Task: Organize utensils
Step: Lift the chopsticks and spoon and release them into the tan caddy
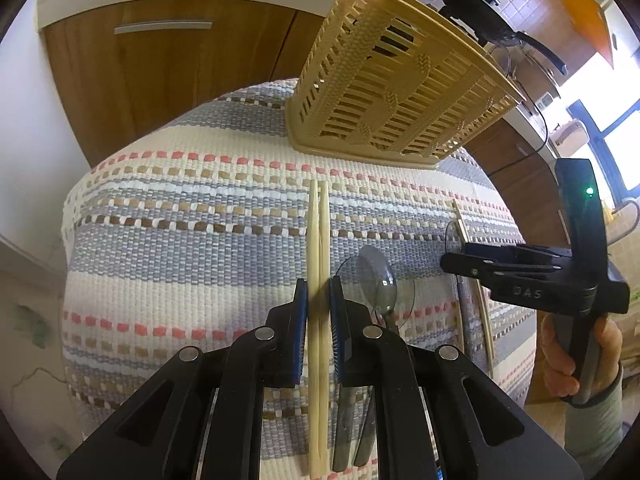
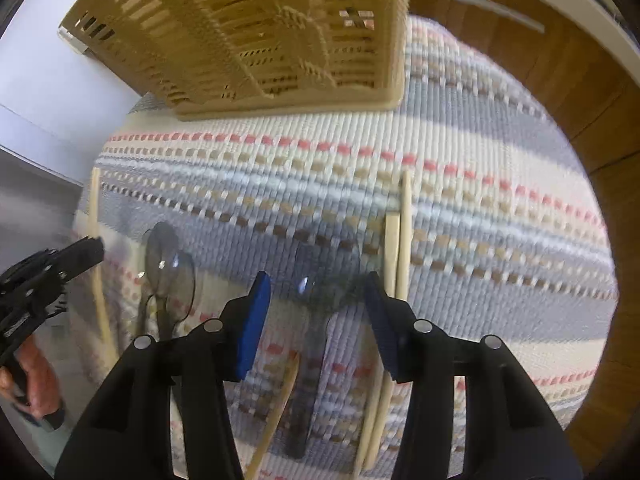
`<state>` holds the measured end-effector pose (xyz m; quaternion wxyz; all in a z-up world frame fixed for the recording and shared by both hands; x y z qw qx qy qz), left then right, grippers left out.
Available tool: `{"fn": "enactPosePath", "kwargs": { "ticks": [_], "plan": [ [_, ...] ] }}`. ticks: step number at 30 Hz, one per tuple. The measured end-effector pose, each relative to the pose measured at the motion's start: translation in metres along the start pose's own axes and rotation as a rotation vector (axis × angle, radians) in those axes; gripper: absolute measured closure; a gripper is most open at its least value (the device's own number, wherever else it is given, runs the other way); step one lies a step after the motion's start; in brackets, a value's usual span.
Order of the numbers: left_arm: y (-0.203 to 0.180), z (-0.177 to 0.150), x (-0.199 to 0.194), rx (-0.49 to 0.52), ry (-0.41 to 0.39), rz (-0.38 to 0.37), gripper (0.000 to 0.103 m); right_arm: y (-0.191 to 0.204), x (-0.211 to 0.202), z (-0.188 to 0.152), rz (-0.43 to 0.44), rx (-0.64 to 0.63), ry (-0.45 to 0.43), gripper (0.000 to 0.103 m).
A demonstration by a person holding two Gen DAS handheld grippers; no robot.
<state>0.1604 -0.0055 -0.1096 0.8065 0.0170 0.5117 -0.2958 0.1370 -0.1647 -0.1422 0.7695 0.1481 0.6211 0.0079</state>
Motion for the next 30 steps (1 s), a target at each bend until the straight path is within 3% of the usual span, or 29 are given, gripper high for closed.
{"fn": "enactPosePath", "kwargs": {
  "ticks": [3,5,8,15,19,22,28,30],
  "plan": [
    [-0.002,0.003,-0.003,0.009,-0.02,-0.004,0.094,0.011,0.006,0.001,-0.066,-0.062,-0.025,0.061],
    [-0.003,0.005,-0.006,0.015,-0.04,-0.003,0.094,0.018,0.006,-0.002,-0.102,-0.126,-0.06,0.073],
    [-0.006,0.01,-0.017,0.033,-0.08,0.002,0.094,0.021,0.001,-0.001,-0.051,-0.103,-0.074,0.073],
    [-0.034,0.043,-0.076,0.12,-0.276,0.012,0.094,0.03,-0.069,0.002,0.13,-0.162,-0.24,0.073],
    [-0.051,0.072,-0.117,0.126,-0.41,0.0,0.094,0.044,-0.137,0.011,0.19,-0.225,-0.444,0.073],
    [-0.058,0.102,-0.147,0.145,-0.528,0.04,0.094,0.046,-0.184,0.028,0.245,-0.219,-0.562,0.073],
    [-0.068,0.162,-0.178,0.178,-0.704,0.116,0.094,0.043,-0.261,0.069,0.186,-0.193,-0.839,0.073],
    [-0.067,0.179,-0.185,0.186,-0.782,0.154,0.094,0.04,-0.276,0.087,0.119,-0.171,-0.933,0.073]
  ]
}}
Point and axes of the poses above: each gripper's, at about its wrist camera, not at the fingertips, and x roughly the way its jaws point, y to its left, z to its top, the point moved 10 cm from there along x, roughly the way its jaws point, and after that the axes turned 14 degrees about x, right-handed, at the moved point
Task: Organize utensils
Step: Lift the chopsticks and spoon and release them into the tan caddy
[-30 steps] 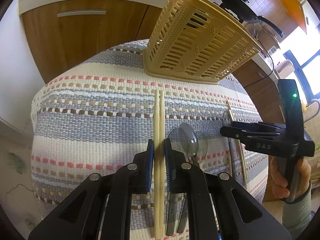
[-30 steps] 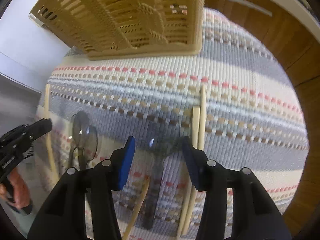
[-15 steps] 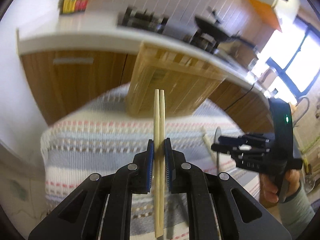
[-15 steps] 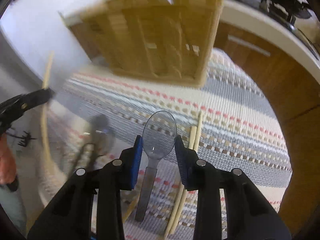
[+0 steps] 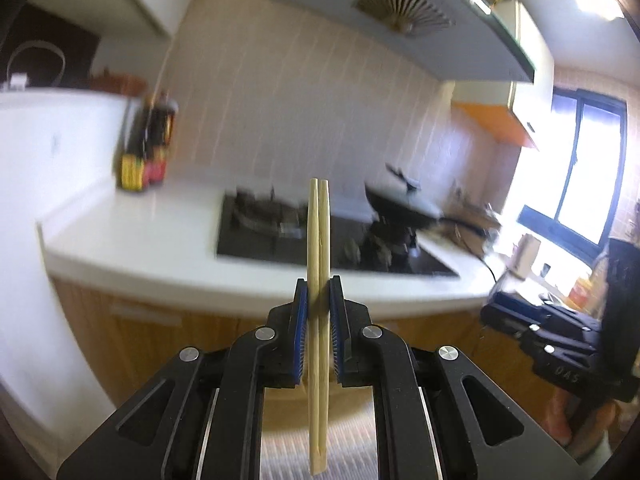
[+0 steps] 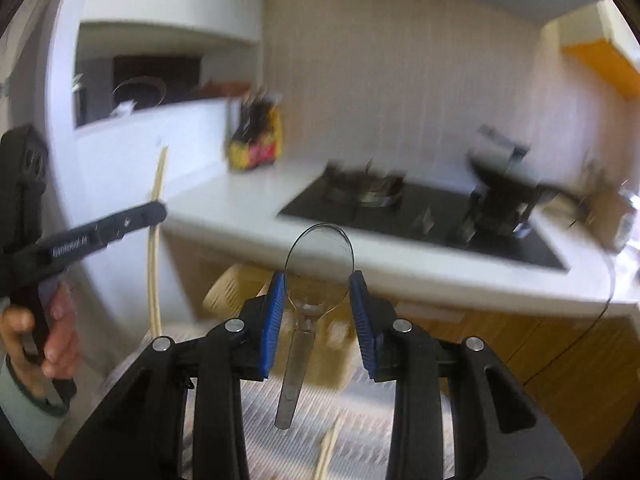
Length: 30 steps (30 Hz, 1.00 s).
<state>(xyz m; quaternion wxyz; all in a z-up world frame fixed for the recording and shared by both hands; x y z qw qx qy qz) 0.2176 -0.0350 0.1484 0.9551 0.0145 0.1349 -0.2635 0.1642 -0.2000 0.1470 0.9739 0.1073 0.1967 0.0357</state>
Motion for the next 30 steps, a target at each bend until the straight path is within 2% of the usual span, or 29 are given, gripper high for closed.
{"fn": "enactPosePath", "kwargs": {
  "ticks": [1,2,3,7,10,13,16,22,24,30],
  "plan": [
    [0.002,0.007,-0.001,0.001,-0.039,0.014,0.094,-0.002,0.003,0.01,-0.037,-0.017,-0.048,0.073],
    [0.005,0.017,-0.002,0.015,-0.11,0.055,0.094,-0.002,0.008,0.017,-0.059,-0.029,-0.085,0.073],
    [0.006,0.023,-0.002,0.025,-0.141,0.087,0.094,-0.011,0.01,0.022,-0.074,-0.033,-0.106,0.073],
    [0.01,0.035,0.009,0.016,-0.216,0.134,0.094,-0.022,0.035,0.036,-0.084,-0.002,-0.163,0.073],
    [0.012,0.031,0.028,0.022,-0.214,0.147,0.094,-0.026,0.059,0.034,-0.103,0.004,-0.186,0.073],
    [0.012,0.022,0.043,0.05,-0.207,0.17,0.094,-0.029,0.083,0.025,-0.099,0.009,-0.165,0.073],
    [0.018,0.008,0.051,0.067,-0.21,0.226,0.094,-0.031,0.098,0.009,-0.108,0.009,-0.15,0.073],
    [0.026,-0.021,0.07,0.03,-0.163,0.21,0.094,-0.035,0.121,-0.025,-0.12,-0.015,-0.099,0.073],
    [0.027,-0.026,0.071,0.025,-0.174,0.217,0.094,-0.036,0.123,-0.032,-0.109,-0.004,-0.081,0.073],
    [0.026,-0.036,0.072,0.013,-0.124,0.184,0.093,-0.033,0.117,-0.043,-0.07,0.01,-0.029,0.072]
  ]
}}
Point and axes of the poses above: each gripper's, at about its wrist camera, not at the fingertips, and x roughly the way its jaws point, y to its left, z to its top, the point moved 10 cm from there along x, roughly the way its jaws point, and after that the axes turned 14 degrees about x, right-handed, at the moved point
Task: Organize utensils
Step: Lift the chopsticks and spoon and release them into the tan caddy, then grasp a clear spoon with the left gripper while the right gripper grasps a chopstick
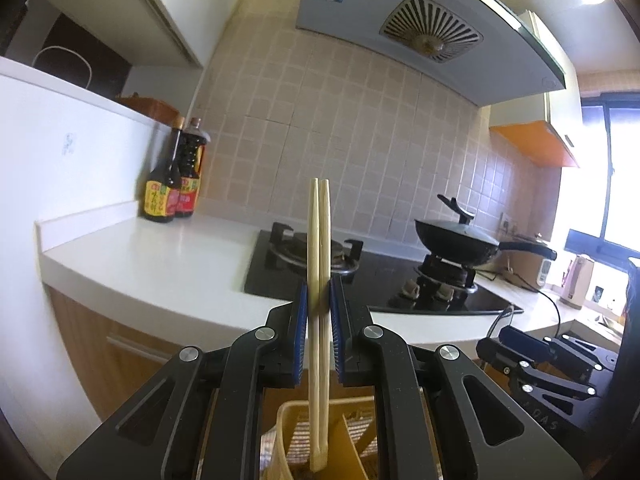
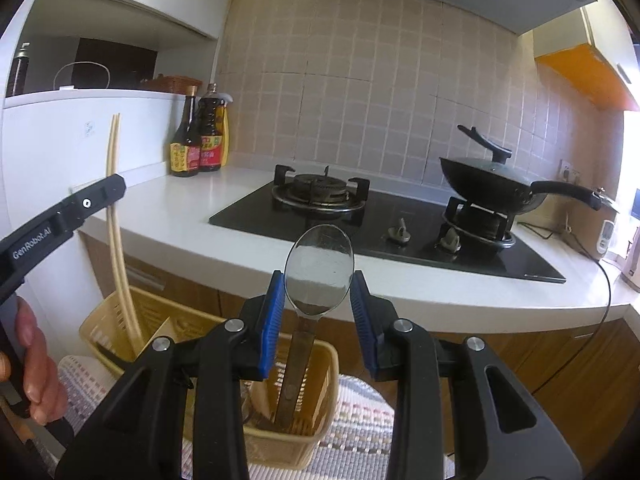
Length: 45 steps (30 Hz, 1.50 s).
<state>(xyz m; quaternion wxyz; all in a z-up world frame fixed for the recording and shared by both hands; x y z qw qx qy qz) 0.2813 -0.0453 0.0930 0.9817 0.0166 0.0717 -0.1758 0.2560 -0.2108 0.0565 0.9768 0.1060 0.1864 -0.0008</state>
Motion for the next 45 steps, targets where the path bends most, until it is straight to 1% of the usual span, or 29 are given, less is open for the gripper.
{"fn": "enactPosePath", "kwargs": {
  "ticks": [2,4,5,6,7,8,9,14,16,17,21,22,23,25,27,28,30,32,34,35,38,40,42,45],
  "plan": [
    [-0.001,-0.003,-0.002,-0.005,0.024,-0.02,0.091,0.0,-0.004,-0.003,0.026,0.018,0.031,0.072],
    [-0.002,-0.007,-0.007,-0.014,0.059,-0.051,0.086,-0.002,-0.012,-0.006,0.043,0.035,0.051,0.072],
    [-0.002,-0.007,-0.01,-0.015,0.067,-0.064,0.084,-0.003,-0.018,-0.006,0.046,0.035,0.05,0.071],
    [-0.003,-0.007,-0.014,-0.019,0.074,-0.078,0.079,-0.004,-0.022,-0.006,0.046,0.035,0.049,0.069],
    [-0.003,-0.007,-0.018,-0.025,0.084,-0.091,0.077,-0.006,-0.028,-0.006,0.047,0.037,0.053,0.065],
    [-0.002,-0.007,-0.024,-0.041,0.098,-0.11,0.077,-0.007,-0.033,-0.007,0.057,0.045,0.06,0.059],
    [-0.002,-0.007,-0.03,-0.058,0.111,-0.128,0.077,-0.007,-0.038,-0.008,0.072,0.051,0.07,0.056],
    [-0.005,-0.011,-0.061,-0.086,0.186,-0.203,0.076,-0.009,-0.067,-0.014,0.084,0.073,0.103,0.055],
    [-0.013,-0.019,-0.073,-0.073,0.251,-0.258,0.076,-0.012,-0.079,-0.016,0.074,0.089,0.124,0.055],
    [-0.016,-0.023,-0.078,-0.067,0.281,-0.273,0.076,-0.013,-0.083,-0.019,0.072,0.094,0.141,0.055],
    [-0.025,-0.047,-0.1,-0.066,0.404,-0.33,0.076,-0.017,-0.099,-0.035,0.06,0.119,0.248,0.055],
    [-0.026,-0.051,-0.103,-0.067,0.422,-0.338,0.076,-0.018,-0.101,-0.04,0.062,0.128,0.278,0.055],
    [-0.029,-0.061,-0.108,-0.062,0.463,-0.354,0.076,-0.018,-0.104,-0.047,0.066,0.139,0.314,0.055],
    [-0.032,-0.075,-0.113,-0.042,0.518,-0.367,0.076,-0.02,-0.108,-0.055,0.062,0.147,0.352,0.055],
    [-0.037,-0.1,-0.117,-0.005,0.603,-0.363,0.076,-0.021,-0.112,-0.065,0.064,0.151,0.39,0.055],
    [-0.039,-0.117,-0.119,0.022,0.658,-0.362,0.076,-0.023,-0.113,-0.07,0.061,0.153,0.41,0.055],
    [-0.04,-0.145,-0.124,0.053,0.727,-0.354,0.076,-0.024,-0.113,-0.082,0.06,0.164,0.462,0.055],
    [-0.04,-0.171,-0.126,0.064,0.783,-0.351,0.076,-0.024,-0.111,-0.095,0.066,0.177,0.517,0.055],
    [-0.04,-0.199,-0.127,0.071,0.841,-0.353,0.076,-0.025,-0.11,-0.107,0.054,0.175,0.554,0.055],
    [-0.04,-0.216,-0.128,0.073,0.881,-0.356,0.076,-0.026,-0.109,-0.114,0.049,0.173,0.573,0.055],
    [-0.044,-0.243,-0.132,0.054,0.94,-0.394,0.076,-0.024,-0.106,-0.133,0.047,0.162,0.628,0.055],
    [-0.046,-0.253,-0.132,0.03,0.965,-0.417,0.076,-0.022,-0.104,-0.146,0.048,0.162,0.671,0.055],
    [-0.048,-0.258,-0.13,0.017,0.983,-0.425,0.076,-0.018,-0.104,-0.16,0.064,0.166,0.72,0.055],
    [-0.053,-0.262,-0.126,0.029,0.997,-0.425,0.076,-0.013,-0.103,-0.183,0.074,0.182,0.808,0.062]
  ]
}}
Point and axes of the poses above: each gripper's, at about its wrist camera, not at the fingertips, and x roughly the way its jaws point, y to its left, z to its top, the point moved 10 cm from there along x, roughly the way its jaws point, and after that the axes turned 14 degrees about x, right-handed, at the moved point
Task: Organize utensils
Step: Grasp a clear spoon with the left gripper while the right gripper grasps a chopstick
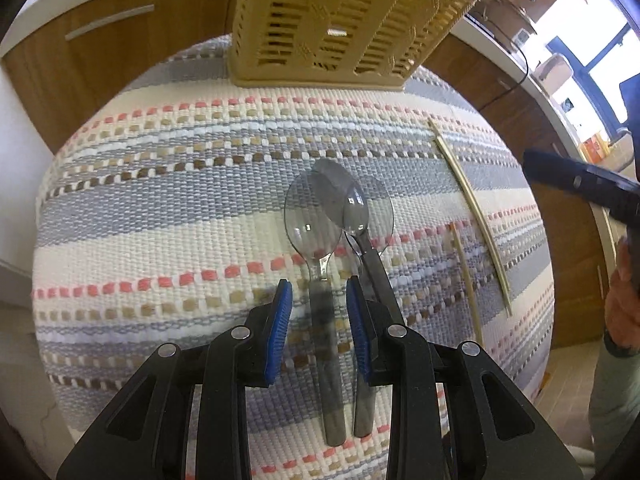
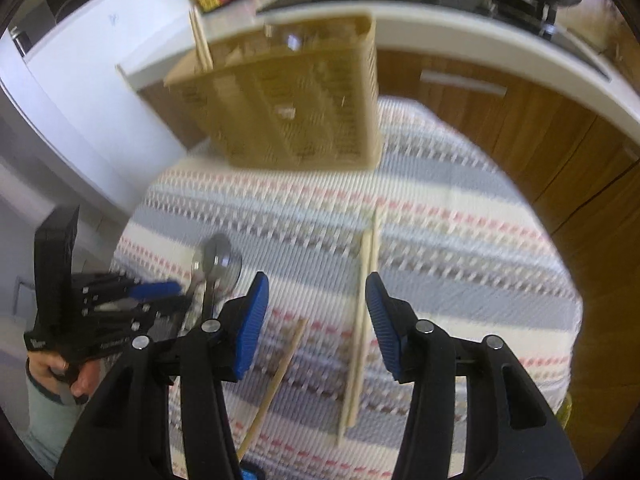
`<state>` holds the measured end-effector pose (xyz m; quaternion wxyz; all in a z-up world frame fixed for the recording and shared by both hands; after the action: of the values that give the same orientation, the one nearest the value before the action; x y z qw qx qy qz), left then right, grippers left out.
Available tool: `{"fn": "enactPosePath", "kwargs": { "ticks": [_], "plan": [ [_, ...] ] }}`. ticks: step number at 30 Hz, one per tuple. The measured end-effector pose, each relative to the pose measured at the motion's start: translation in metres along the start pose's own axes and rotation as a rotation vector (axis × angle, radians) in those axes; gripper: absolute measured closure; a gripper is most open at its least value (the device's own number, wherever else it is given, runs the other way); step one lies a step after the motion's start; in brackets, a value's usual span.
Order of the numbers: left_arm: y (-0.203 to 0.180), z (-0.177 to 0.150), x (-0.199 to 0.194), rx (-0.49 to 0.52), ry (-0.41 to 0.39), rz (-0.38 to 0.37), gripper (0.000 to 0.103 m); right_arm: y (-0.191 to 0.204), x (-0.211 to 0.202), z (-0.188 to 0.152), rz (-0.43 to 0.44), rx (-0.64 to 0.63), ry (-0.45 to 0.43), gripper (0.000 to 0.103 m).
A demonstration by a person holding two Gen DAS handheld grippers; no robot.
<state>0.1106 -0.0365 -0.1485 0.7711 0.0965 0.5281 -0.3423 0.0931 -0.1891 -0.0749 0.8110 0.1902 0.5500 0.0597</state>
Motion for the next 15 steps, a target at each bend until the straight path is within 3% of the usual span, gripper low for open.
{"fn": "enactPosePath", "kwargs": {
  "ticks": [5,9,15],
  "plan": [
    [-0.008,0.006,0.004,0.013,0.016,0.025,0.078,0.003,0.029,-0.025,0.023,0.028,0.127,0.067],
    [-0.011,0.008,0.005,0.029,0.006,0.044,0.078,0.005,0.054,-0.053,-0.015,0.035,0.254,0.074],
    [-0.009,0.006,0.003,0.041,0.006,0.044,0.078,0.011,0.06,-0.076,-0.079,0.029,0.317,0.076]
  ]
}}
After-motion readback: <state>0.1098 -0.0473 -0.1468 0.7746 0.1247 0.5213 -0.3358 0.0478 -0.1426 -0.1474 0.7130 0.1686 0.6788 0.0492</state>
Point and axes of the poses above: each gripper's, at about its wrist camera, not at the fingertips, and x roughly the way its jaws point, y to its left, z to its top, the point moved 10 cm from there along x, roughly the way its jaws point, and after that the axes turned 14 degrees about x, right-handed, at the moved point
